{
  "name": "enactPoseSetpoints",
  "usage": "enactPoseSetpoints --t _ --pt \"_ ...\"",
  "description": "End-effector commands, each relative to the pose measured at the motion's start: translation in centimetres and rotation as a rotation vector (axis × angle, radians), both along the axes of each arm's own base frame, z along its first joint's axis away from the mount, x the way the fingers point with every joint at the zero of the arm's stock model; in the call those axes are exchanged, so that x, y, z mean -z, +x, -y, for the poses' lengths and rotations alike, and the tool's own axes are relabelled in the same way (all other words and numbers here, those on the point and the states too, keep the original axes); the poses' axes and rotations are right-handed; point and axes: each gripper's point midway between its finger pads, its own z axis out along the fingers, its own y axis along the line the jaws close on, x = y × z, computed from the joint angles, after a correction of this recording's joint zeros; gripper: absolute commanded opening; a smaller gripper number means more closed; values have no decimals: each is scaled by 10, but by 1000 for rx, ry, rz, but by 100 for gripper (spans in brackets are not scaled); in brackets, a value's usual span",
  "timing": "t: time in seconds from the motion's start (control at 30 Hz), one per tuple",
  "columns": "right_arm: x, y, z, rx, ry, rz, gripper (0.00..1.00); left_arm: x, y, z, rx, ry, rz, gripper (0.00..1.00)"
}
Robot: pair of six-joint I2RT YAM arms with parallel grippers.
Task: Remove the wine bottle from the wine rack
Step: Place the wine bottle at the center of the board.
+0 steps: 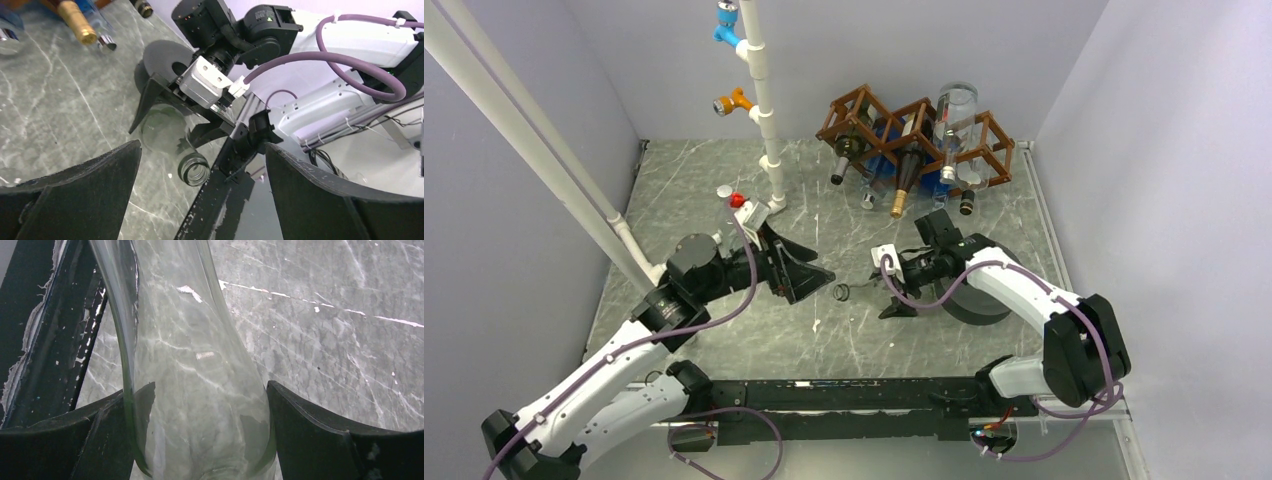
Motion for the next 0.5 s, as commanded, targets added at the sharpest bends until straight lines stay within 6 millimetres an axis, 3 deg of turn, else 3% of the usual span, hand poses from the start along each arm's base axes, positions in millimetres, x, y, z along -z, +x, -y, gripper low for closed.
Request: enactPoseSetpoints --t 0.0,0.47 --pt "-31 2 -8 -21 124 -6 12 -19 14 -12 -104 -55 129 99" --pt "-38 12 0 27 170 -55 12 -14 9 -32 -172 -111 394 99"
